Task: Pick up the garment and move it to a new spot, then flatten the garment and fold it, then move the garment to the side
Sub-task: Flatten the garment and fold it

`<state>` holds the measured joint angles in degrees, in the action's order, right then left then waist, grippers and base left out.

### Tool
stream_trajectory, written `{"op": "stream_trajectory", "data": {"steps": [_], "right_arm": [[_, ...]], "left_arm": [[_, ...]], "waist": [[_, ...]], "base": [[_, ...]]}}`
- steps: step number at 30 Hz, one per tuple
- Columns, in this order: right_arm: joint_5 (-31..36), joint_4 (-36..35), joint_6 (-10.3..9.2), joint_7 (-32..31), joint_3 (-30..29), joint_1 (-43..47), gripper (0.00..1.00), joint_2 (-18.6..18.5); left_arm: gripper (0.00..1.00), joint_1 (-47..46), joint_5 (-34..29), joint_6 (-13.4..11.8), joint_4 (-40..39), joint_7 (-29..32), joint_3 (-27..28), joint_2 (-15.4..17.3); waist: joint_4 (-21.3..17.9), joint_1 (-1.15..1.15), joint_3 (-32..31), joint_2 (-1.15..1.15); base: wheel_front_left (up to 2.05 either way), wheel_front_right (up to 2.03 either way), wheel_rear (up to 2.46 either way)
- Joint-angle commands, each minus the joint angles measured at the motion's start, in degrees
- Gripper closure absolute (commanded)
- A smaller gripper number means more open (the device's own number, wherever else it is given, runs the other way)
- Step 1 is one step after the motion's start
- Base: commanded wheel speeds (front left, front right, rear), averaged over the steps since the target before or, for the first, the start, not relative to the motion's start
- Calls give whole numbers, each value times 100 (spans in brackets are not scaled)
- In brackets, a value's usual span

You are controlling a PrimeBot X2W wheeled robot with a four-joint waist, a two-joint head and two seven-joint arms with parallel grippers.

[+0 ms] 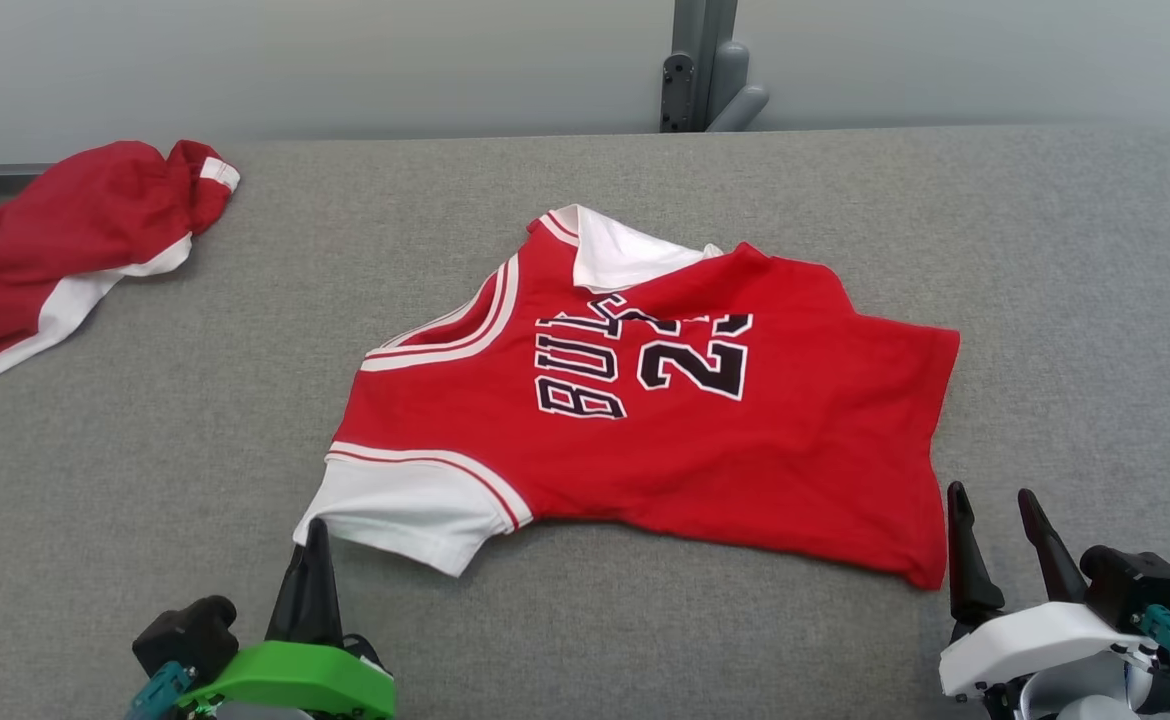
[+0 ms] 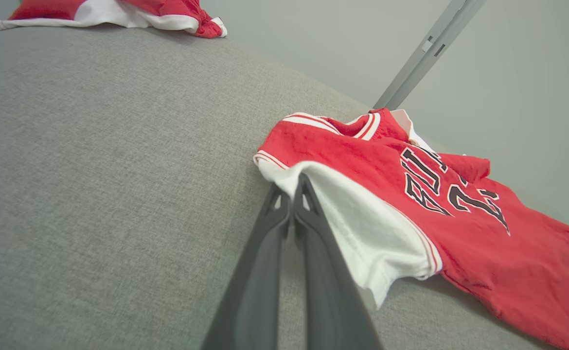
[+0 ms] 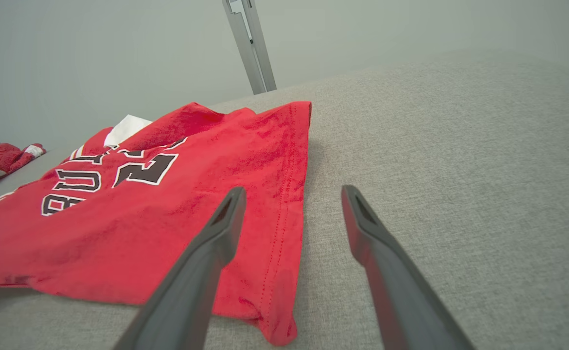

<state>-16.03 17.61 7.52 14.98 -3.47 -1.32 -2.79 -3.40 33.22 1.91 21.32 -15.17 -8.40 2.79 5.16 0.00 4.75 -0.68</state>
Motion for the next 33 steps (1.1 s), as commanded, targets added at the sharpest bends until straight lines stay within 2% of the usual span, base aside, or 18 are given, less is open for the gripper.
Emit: {"op": "stream_trajectory", "data": {"steps": [1,8,15,21,25,33], "right_arm": [[-25,20,-7,14,-9,86,0,-9],[-50,122,-7,14,-46,249,0,-8],[-87,241,-7,14,38,641,0,-8],[-309,372,-7,-3,476,989,0,-10],[-451,442,-7,7,709,900,0,-9],[-802,762,-6,22,1005,608,0,-9]], "left_arm": [[100,140,2,-55,-66,6,57,21],[100,507,-63,-149,-338,5,383,21],[100,616,-138,-162,-400,5,446,21],[100,649,-161,-239,-411,4,514,22],[100,651,-217,-255,-431,4,638,24],[100,679,-352,-193,-478,4,747,22]], "waist": [[60,0,-43,68],[57,0,-96,68],[2,0,-132,68],[-129,0,-104,68],[-152,0,-128,68],[62,0,-208,68]], "base": [[0,0,0],[0,0,0],[0,0,0],[0,0,0],[0,0,0],[0,0,0]]}}
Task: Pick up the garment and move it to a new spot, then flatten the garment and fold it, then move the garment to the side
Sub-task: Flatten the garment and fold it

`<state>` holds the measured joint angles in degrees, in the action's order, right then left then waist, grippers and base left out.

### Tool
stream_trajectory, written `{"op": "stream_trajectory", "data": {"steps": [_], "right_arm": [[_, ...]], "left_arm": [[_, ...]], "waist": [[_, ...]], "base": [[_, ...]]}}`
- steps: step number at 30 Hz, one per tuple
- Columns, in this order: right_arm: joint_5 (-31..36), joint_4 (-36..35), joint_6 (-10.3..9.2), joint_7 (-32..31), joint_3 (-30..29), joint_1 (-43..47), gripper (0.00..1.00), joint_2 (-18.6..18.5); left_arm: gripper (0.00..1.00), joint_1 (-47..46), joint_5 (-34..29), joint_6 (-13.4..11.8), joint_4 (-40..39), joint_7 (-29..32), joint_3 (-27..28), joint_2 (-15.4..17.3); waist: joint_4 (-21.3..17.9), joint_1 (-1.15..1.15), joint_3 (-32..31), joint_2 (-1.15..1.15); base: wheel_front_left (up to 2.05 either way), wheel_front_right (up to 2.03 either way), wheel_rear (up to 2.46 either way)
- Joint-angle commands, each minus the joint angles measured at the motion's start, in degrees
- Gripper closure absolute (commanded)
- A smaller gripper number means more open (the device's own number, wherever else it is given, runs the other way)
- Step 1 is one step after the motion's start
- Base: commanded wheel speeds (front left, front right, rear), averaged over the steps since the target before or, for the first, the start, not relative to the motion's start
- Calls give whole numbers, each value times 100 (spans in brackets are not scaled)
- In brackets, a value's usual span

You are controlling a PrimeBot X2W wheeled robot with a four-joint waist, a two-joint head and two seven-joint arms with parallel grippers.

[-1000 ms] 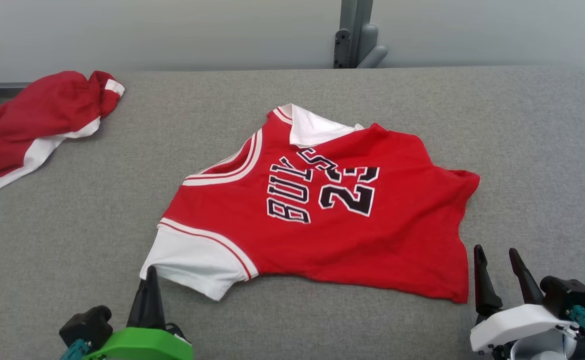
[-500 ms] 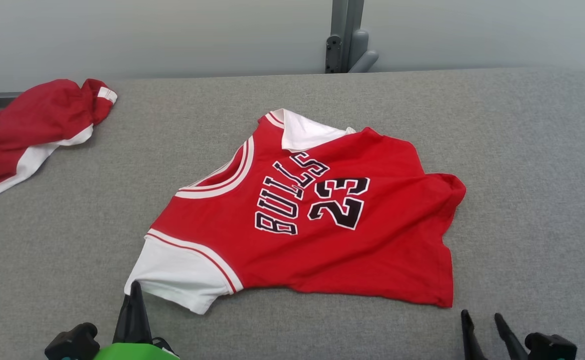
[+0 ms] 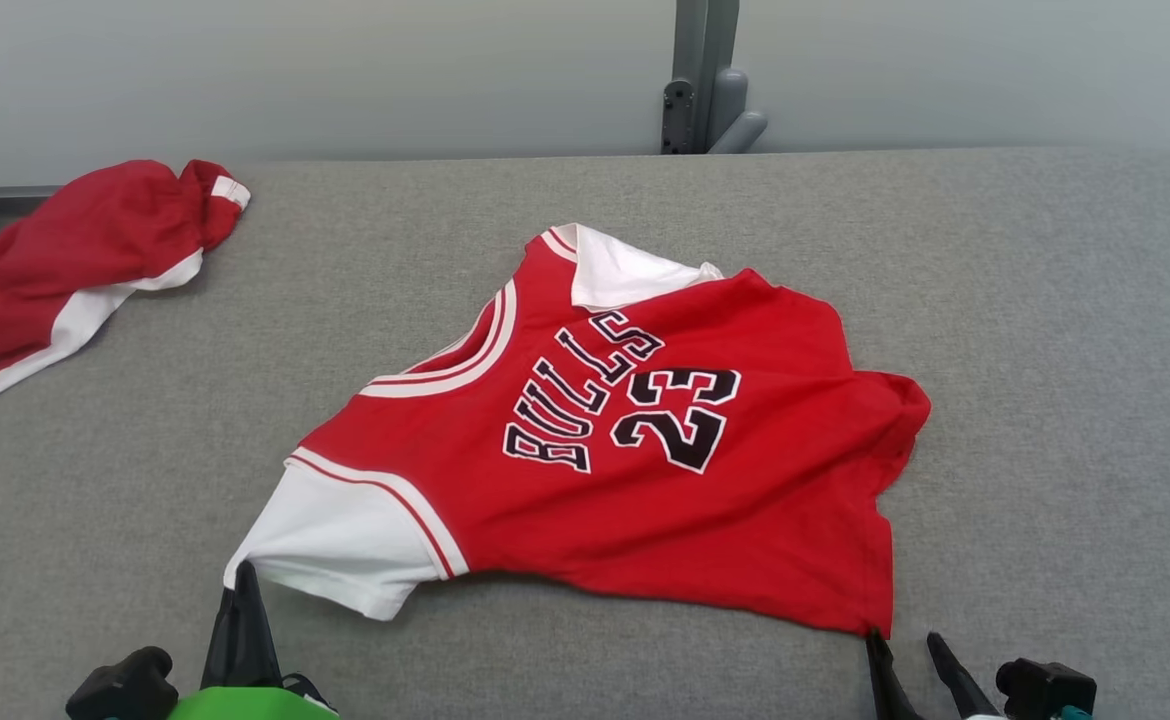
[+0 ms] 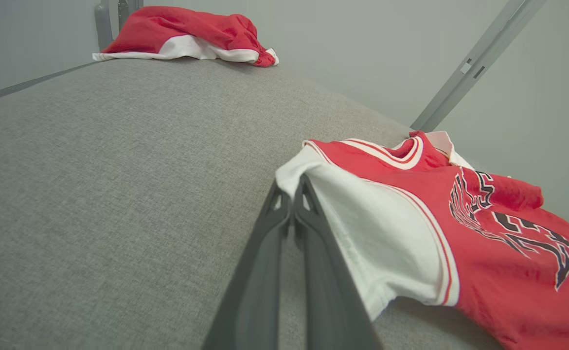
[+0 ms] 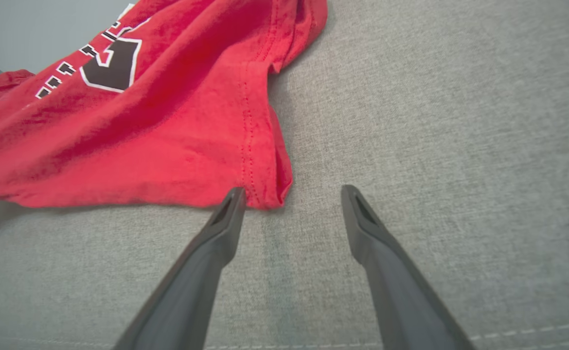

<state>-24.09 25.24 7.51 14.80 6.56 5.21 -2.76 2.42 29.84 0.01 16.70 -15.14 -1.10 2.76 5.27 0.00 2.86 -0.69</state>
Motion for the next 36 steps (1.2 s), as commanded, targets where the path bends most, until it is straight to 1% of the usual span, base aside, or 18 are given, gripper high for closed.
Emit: {"op": "stream_trajectory", "data": {"steps": [1,7,12,13,15,16,17,19,20,21,22,25,29,34,36], "right_arm": [[-84,32,-5,41,36,-85,0,-10],[-439,245,-5,36,74,-298,0,-14],[-550,710,-6,23,83,-468,0,-12],[-577,795,-6,13,112,-492,4,-11],[-653,928,-6,10,202,-545,16,-7],[-657,1001,-6,6,249,-561,32,-1],[-657,1070,-6,3,297,-578,50,10],[-709,1183,-3,-12,417,-605,65,28],[-733,1230,-3,-17,472,-617,80,30],[-758,1251,-3,-19,507,-645,92,26],[-776,1256,-3,-19,531,-666,100,21],[-759,1138,-3,-13,480,-741,100,12],[-637,754,-4,19,233,-791,100,-11],[-741,17,-4,27,-24,-724,100,-14],[-918,-471,-4,27,-136,-665,100,-13]], "left_arm": [[100,102,-22,12,-9,2,7,25],[100,20,4,42,66,2,-107,24],[100,-54,38,28,72,2,-218,25],[100,-65,36,28,68,2,-219,25],[100,-88,28,34,61,2,-215,25],[100,-96,30,37,57,2,-214,24],[100,-100,31,39,55,2,-213,24],[100,-110,37,44,51,2,-209,24],[100,-113,41,47,50,2,-210,24],[100,-118,49,47,46,2,-210,24],[100,-124,49,49,43,2,-211,24],[100,-138,57,46,40,2,-208,24],[100,-179,40,53,-13,2,-206,24],[100,-256,59,77,-204,2,-249,23],[100,-329,124,92,-370,2,-314,24]], "waist": [[83,0,-19,69],[226,0,17,69],[314,0,59,69],[323,0,68,69],[330,0,88,69],[330,0,98,69],[327,0,107,69],[317,0,122,69],[311,0,130,69],[301,0,141,69],[291,0,150,69],[265,0,165,69],[217,0,172,69],[127,0,119,69],[61,0,57,69]], "base": [[0,0,0],[0,0,0],[0,0,0],[0,0,0],[0,0,0],[0,0,0],[0,0,0],[0,0,0],[0,0,0],[0,0,0],[0,0,0],[0,0,0],[0,0,0],[0,0,0],[0,0,0]]}}
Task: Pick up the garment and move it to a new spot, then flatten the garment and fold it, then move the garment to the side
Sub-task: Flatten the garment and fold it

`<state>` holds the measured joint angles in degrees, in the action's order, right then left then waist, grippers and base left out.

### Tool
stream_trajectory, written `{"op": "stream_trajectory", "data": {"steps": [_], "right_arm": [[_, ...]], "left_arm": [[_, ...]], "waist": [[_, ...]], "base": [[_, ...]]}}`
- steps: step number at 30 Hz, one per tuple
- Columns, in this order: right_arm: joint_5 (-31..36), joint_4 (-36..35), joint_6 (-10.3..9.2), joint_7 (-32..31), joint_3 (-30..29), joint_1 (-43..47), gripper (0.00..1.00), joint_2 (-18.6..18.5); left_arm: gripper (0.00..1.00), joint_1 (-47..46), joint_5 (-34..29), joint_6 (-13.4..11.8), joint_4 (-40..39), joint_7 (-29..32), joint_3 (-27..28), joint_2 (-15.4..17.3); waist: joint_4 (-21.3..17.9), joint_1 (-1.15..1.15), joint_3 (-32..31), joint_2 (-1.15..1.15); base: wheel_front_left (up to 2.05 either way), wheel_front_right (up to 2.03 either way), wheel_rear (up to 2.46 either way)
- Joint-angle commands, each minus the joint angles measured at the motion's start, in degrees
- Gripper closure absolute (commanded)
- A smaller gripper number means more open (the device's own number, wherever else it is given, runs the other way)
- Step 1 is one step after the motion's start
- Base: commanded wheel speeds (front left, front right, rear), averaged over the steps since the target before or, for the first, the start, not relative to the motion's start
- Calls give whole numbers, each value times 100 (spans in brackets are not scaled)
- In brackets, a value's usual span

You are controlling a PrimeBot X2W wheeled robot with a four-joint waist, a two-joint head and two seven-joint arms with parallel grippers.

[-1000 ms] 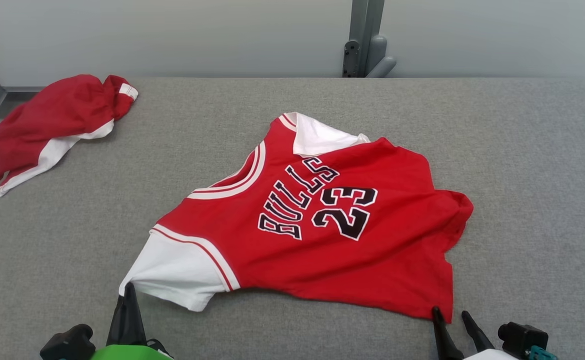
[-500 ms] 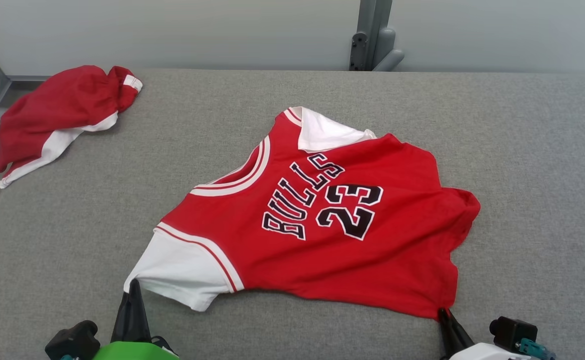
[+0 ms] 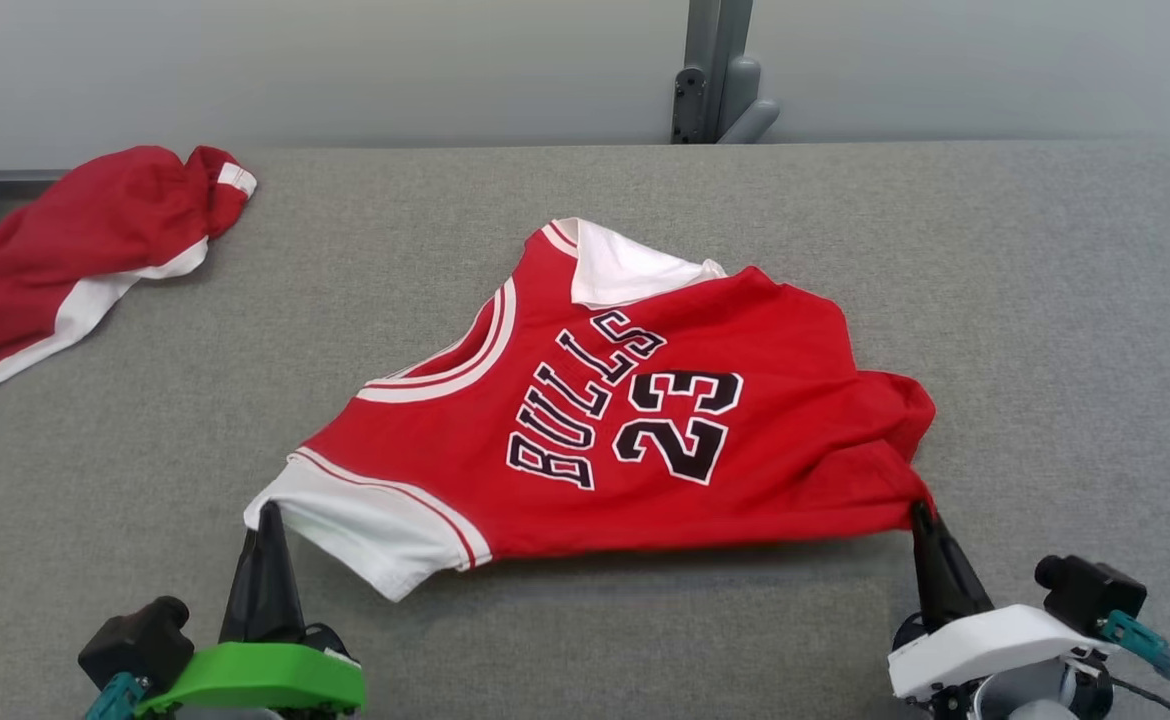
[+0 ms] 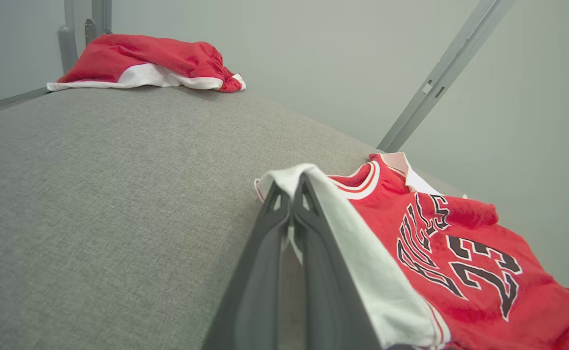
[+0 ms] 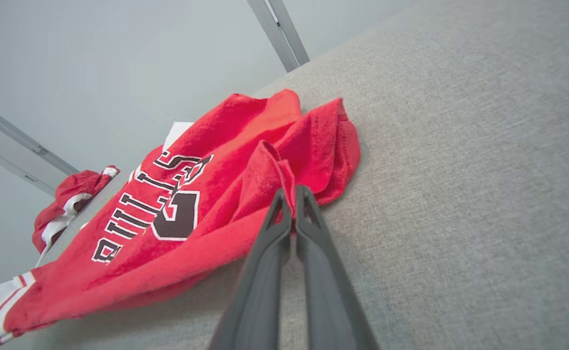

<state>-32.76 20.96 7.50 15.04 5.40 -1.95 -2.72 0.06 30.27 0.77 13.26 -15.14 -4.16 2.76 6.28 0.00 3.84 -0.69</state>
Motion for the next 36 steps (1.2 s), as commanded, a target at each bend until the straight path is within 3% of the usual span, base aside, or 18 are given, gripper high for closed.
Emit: {"op": "stream_trajectory", "data": {"steps": [1,8,18,28,36], "right_arm": [[-119,-193,-3,3,-47,62,100,-18],[-1136,-1229,-3,-71,9,128,100,-19],[-2295,-2736,-2,-884,-272,168,100,-18],[-2720,-4243,-1,-1665,-795,-260,100,-18],[-2752,-4901,-1,-2127,-1181,-584,100,-17]], "left_arm": [[100,-133,109,24,-87,2,-30,24],[100,-528,362,79,-588,2,-236,23],[100,-1199,732,152,-1593,161,-341,41],[100,-2211,795,87,-2719,793,-385,240],[100,-2997,704,66,-3085,1194,-455,406]], "waist": [[-64,0,-65,69],[-228,0,-247,69],[-430,0,-474,69],[-548,0,-648,69],[-602,0,-720,69]], "base": [[0,0,0],[0,0,0],[0,0,0],[0,0,0],[0,0,0]]}}
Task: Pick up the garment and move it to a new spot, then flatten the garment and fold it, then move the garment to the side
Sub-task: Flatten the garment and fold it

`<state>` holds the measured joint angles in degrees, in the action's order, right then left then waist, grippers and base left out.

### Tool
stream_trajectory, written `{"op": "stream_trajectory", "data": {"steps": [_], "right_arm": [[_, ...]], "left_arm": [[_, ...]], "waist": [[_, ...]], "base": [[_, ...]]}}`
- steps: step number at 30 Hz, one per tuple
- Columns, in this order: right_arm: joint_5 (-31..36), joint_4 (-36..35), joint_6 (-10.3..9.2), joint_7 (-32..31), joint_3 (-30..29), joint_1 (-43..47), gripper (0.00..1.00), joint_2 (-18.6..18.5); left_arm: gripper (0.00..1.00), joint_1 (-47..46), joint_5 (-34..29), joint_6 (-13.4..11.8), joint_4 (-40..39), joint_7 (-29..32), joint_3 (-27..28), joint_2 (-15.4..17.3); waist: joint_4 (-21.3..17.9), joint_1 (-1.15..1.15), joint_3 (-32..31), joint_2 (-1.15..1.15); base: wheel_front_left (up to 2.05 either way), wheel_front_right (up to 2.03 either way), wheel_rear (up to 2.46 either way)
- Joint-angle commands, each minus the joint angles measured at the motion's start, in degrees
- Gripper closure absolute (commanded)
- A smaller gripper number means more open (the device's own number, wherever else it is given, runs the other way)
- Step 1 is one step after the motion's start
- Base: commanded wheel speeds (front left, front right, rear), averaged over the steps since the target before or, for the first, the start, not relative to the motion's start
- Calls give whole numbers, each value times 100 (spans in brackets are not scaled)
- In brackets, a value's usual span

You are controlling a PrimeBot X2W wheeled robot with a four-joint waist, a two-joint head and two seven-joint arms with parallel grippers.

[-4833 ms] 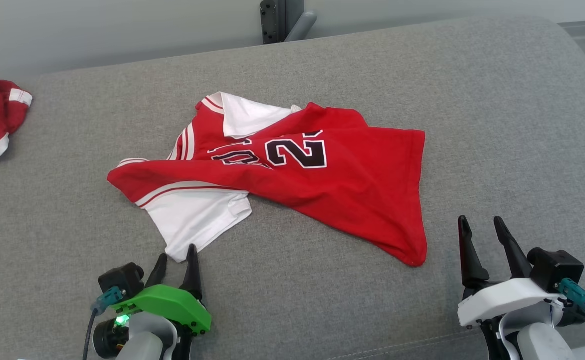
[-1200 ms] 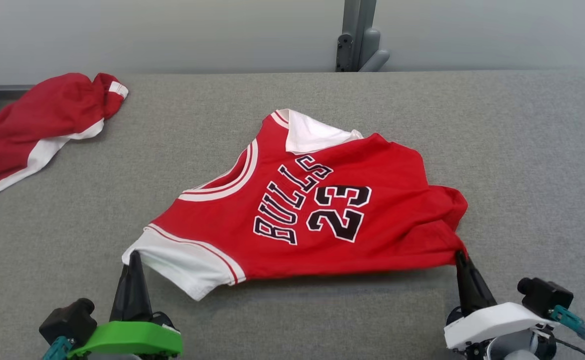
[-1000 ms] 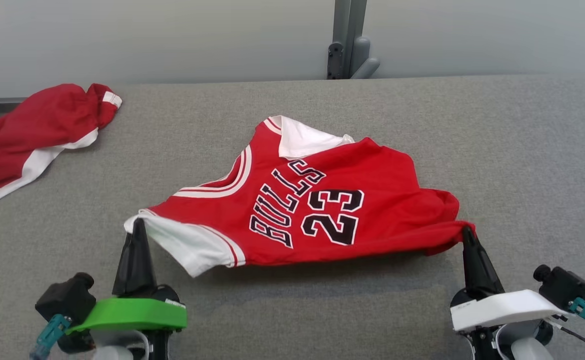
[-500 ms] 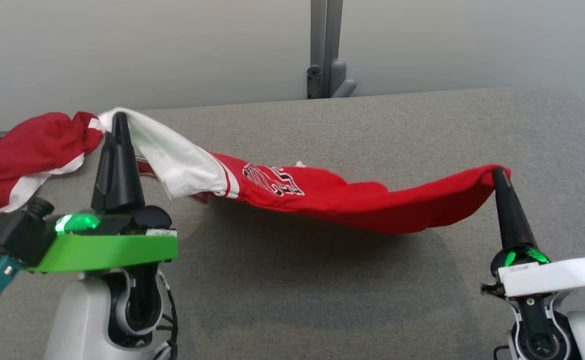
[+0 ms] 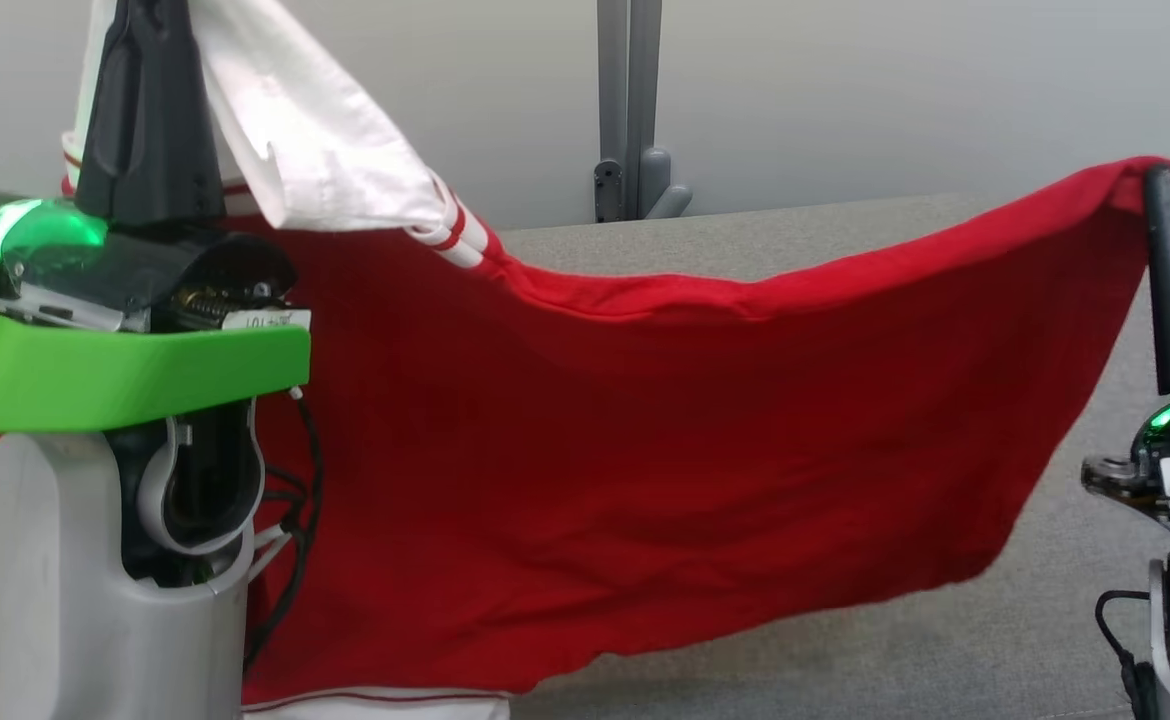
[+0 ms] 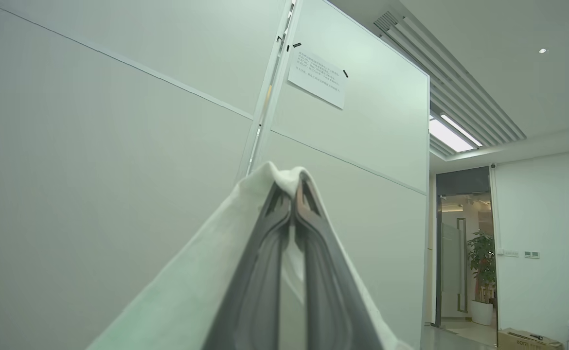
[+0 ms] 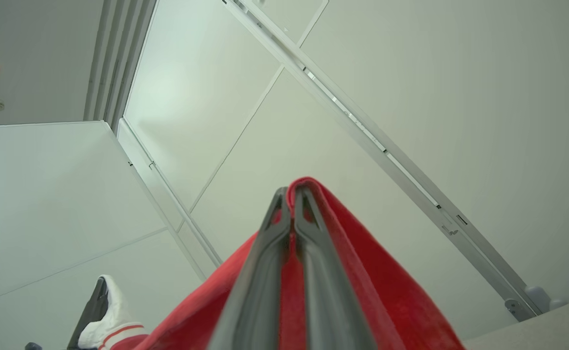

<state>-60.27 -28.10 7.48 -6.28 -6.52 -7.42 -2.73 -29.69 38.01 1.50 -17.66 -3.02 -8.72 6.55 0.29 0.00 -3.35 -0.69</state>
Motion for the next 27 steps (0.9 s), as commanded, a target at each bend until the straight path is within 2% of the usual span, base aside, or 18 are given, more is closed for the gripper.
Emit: {"op": "stream_trajectory", "data": {"steps": [1,7,11,16,21,27], "right_arm": [[-10,-45,1,-47,-47,-76,100,-16],[170,252,1,-375,-228,-554,100,-15],[419,1050,1,-599,-240,-1396,100,-16],[847,2495,1,-592,-201,-3180,100,-14],[1716,4302,1,-45,-88,-5162,100,-14],[2326,6330,2,1107,109,-7047,100,-9]], "left_arm": [[100,-118,-50,-8,-10,50,-18,40],[100,-673,59,-21,340,469,-119,115],[100,-1271,180,24,1069,682,-84,144],[100,-2504,-141,16,2307,825,-130,312],[100,-3915,-560,-119,3764,571,-154,387],[100,-5351,-1090,-320,5358,-436,-282,173]], "waist": [[-10,0,3,69],[-38,0,168,69],[-55,0,462,69],[-47,0,1144,69],[-69,0,1748,69],[-11,0,2098,69]], "base": [[0,0,0],[0,0,0],[0,0,0],[0,0,0],[0,0,0],[0,0,0]]}}
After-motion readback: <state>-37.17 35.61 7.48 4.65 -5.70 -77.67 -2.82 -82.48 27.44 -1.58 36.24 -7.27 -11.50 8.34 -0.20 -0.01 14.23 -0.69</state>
